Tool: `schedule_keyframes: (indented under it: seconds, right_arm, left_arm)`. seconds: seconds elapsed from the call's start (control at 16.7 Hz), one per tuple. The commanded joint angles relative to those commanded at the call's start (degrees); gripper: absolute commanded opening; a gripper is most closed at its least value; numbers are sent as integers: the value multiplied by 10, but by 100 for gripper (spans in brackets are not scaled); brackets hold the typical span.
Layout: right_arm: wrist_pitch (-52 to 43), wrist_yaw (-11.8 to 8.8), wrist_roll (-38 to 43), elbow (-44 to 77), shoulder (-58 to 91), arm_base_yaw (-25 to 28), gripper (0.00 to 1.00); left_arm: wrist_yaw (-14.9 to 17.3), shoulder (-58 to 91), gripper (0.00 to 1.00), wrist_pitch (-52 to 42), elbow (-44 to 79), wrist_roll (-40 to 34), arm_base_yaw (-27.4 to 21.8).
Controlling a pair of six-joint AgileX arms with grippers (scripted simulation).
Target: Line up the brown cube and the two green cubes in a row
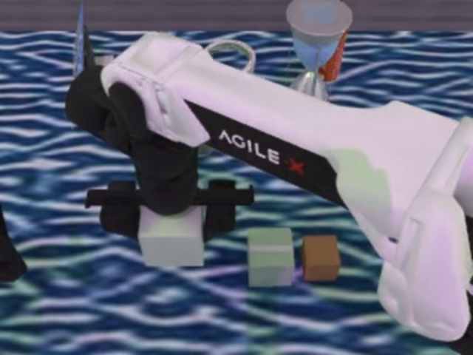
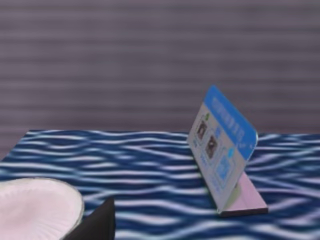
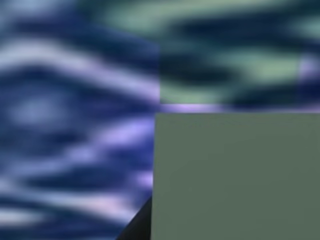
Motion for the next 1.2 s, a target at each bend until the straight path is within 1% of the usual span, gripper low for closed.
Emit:
schedule_keyframes:
  seconds: [0.3,0.42,0.6,1.2]
  right_arm:
    - [108,0,2,-120,-5,1,0]
    - [125,0,3,-137,-5,2,0]
    - [126,0,3,-137,-5,2,0]
    - [126,0,3,-137,-5,2,75]
  left_arm:
    - [0,0,100,0,0,0,0]
    - [0,0,100,0,0,0,0]
    - [0,0,100,0,0,0,0]
    - [0,0,100,0,0,0,0]
